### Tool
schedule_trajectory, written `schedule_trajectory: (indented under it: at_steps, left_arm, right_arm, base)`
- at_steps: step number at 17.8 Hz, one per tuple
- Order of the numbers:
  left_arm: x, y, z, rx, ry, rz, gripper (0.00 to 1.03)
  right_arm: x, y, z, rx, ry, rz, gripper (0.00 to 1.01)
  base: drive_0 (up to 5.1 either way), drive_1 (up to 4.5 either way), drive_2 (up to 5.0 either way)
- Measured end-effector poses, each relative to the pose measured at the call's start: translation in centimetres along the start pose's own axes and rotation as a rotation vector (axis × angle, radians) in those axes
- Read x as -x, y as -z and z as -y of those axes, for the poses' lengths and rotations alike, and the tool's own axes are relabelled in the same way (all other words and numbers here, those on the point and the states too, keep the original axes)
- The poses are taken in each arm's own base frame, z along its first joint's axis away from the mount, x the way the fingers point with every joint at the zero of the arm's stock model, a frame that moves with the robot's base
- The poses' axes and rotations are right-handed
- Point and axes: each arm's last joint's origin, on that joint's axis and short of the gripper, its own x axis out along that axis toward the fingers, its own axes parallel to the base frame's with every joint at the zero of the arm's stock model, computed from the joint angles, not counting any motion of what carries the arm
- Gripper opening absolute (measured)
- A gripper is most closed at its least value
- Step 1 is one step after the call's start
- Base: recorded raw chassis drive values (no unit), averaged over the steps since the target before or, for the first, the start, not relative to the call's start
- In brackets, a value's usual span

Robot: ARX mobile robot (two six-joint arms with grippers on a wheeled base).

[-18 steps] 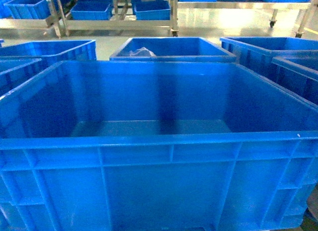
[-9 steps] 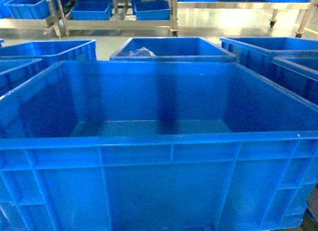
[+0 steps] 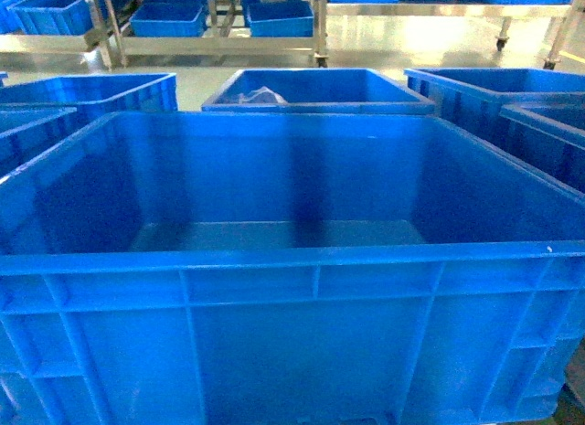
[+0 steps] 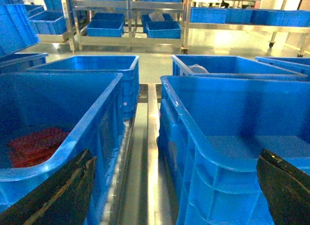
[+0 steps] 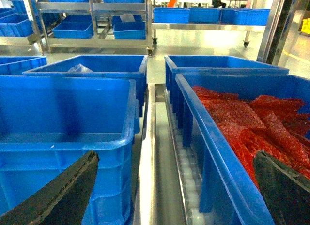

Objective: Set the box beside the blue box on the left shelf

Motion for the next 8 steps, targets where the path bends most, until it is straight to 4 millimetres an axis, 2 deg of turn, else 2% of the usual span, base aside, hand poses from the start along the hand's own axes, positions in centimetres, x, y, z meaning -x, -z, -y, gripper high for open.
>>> schedule_trajectory:
  at_steps: [8]
  left_arm:
    - [0.0, 0.0, 0.0, 0.0, 0.0, 0.0, 0.98]
  right_arm:
    - [0.0, 0.0, 0.0, 0.0, 0.0, 0.0, 0.98]
  base:
    - [0.0, 0.0, 0.0]
